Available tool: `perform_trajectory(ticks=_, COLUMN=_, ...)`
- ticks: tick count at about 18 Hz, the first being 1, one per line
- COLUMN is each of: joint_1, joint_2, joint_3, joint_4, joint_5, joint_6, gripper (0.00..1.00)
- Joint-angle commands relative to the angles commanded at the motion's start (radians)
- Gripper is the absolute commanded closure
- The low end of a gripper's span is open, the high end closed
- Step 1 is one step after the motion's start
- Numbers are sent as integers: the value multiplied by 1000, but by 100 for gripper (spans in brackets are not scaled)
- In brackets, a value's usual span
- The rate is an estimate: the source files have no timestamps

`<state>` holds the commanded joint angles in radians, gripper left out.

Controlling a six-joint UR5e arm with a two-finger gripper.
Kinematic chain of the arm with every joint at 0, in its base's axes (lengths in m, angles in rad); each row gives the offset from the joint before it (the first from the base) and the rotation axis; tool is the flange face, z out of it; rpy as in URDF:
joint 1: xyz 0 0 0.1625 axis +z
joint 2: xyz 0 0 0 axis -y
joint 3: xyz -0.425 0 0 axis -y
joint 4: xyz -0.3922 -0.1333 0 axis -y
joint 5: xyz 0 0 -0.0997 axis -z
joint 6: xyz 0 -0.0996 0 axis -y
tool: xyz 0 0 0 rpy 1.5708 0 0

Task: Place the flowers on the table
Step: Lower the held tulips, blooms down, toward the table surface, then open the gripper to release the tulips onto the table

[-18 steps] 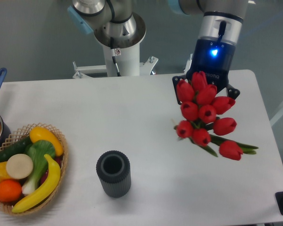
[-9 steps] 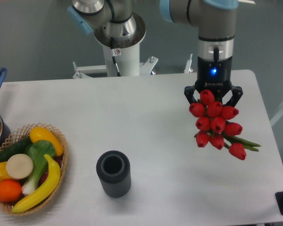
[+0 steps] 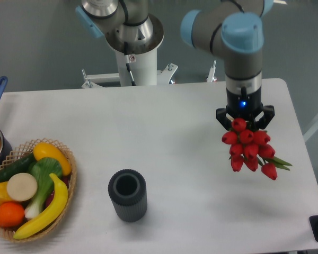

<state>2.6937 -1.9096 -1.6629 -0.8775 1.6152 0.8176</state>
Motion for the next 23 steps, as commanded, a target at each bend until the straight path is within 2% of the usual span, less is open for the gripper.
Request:
perform_trajectory(ticks=9, joint_1=20, joint_2=-123, joint_3=45, joint_4=-5, joint_5=14, joint_6=-9, gripper=63)
perform_trajectory(ticks=15, joint_1=17, joint_2=-177, joint_3=55, joint_4=0, joint_5=11, joint_6=-3, gripper=63)
perform_trajectory(ticks=21, joint_1=15, joint_2=-204, joint_3=68, joint_4=9, joint_5=11, joint_6=-3, gripper=57)
perform_trajectory(ticks=23, joint_1=15, joint_2=-204, joint_3=74, joint_4=9, joint_5=9, joint_6=-2, gripper=49)
